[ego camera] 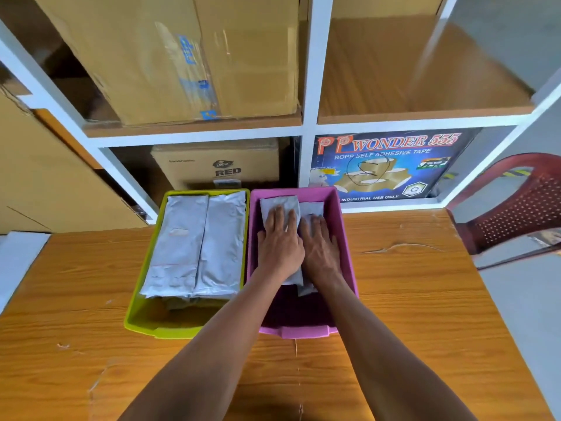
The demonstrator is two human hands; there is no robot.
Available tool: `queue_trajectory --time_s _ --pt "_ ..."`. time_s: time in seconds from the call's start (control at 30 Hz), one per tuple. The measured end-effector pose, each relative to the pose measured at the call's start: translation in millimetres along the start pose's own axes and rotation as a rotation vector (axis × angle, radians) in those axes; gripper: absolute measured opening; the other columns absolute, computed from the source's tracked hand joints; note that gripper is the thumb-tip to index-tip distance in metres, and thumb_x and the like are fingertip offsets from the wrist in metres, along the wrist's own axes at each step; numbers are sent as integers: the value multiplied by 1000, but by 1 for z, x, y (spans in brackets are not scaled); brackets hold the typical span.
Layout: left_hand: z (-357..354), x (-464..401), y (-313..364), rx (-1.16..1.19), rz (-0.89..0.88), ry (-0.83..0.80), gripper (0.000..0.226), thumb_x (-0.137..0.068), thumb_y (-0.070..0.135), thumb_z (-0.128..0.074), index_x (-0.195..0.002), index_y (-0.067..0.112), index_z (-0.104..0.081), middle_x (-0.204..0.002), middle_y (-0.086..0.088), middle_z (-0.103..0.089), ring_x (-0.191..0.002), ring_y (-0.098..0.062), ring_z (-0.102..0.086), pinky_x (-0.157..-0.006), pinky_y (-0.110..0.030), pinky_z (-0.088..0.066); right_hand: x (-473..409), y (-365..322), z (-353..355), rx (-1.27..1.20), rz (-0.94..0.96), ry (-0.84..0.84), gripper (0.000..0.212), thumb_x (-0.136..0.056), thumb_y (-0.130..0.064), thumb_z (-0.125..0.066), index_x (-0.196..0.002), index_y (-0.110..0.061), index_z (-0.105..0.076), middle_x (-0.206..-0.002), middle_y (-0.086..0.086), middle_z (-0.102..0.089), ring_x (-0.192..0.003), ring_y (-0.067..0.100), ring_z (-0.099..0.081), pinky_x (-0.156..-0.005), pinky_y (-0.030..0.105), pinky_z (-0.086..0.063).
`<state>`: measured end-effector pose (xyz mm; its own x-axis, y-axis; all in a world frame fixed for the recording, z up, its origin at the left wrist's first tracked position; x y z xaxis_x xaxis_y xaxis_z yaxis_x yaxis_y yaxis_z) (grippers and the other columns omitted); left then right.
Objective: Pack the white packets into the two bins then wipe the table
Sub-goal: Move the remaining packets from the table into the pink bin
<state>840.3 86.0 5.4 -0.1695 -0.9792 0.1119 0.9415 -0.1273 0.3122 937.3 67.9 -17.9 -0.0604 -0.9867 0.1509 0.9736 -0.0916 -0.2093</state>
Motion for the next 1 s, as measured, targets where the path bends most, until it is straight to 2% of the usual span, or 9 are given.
queue_trajectory --time_s 0.13,0.23,0.33,0.43,0.53,0.63,0.77,0.87,1.0 --pt "-33 -3 -10 4 7 -93 69 -109 29 -36 -170 27 -4 -177 -1 12 -162 -25 20 -127 -60 -16 -4 2 -23 21 30 -32 64 -105 -33 -32 -166 -15 -20 -172 17 -21 -160 35 -19 -123 51 -31" --pt "-46 -5 -19 15 7 -128 68 -108 30 -36 -170 24 -8 -178 -2 11 -162 -27 20 -129 -59 -10 -13 9 -43 8 6 -3 68 -100 -32 -20 -162 -11 -37 -165 22 -38 -153 40 -35 -123 54 -29" --pt "-53 -4 -21 7 5 -153 66 -110 34 -32 -170 22 -8 -178 -2 11 -162 -26 20 -129 -59 -10 -15 8 -61 12 55 -78 86 -89 -36 6 -166 -7 -21 -172 22 -17 -160 42 -16 -129 52 -4" --pt "-55 -7 -18 27 2 -157 68 -109 34 -33 -170 21 -5 -177 -2 13 -161 -24 22 -128 -59 -4 -19 6 -44 29 39 6 79 -93 -31 -5 -160 -1 -34 -167 23 -31 -153 43 -35 -125 54 -23" --pt "-53 -6 -11 26 -35 -142 71 -106 23 -36 -170 16 -6 -178 -5 10 -162 -25 20 -130 -56 -2 -21 5 -53 15 102 -27 77 -93 -20 -3 -161 6 -24 -169 26 -23 -156 43 -27 -127 53 -21" --pt "-58 1 -10 6 -64 -145 73 -100 20 -28 -169 11 -5 -177 -11 8 -162 -29 18 -130 -51 6 -27 8 -64 -17 95 -64 68 -94 -9 -14 -154 13 -37 -162 34 -33 -149 49 -39 -123 58 -31" --pt "-81 4 -21 -111 -98 -234 72 -106 20 -32 -168 5 3 -175 -18 13 -160 -38 20 -129 -51 12 -22 10 -81 -24 101 -227 60 -109 -5 -15 -164 2 7 -173 22 13 -161 37 9 -129 47 3" --pt "-86 1 -22 -89 -86 -263 77 -107 19 -40 -168 7 6 -175 -16 17 -160 -37 22 -130 -53 10 -23 11 -83 16 114 -236 61 -111 -6 -18 -164 0 10 -173 19 16 -161 36 13 -129 46 4" --pt "-77 -3 -17 -51 -114 -181 78 -98 25 -27 -169 10 3 -176 -16 13 -161 -36 19 -130 -53 8 -31 14 -82 -64 102 -178 78 -90 -22 16 -165 -1 10 -173 16 18 -162 34 10 -131 45 5"
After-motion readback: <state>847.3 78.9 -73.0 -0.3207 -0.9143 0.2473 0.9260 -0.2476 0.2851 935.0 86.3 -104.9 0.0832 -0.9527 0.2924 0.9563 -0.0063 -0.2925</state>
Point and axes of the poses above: each hand's wrist, its own x-axis away from the middle knuckle, its own z-axis out of the back of the hand, y = z × x, the point moved 10 cm from there along -x, towards the middle knuckle
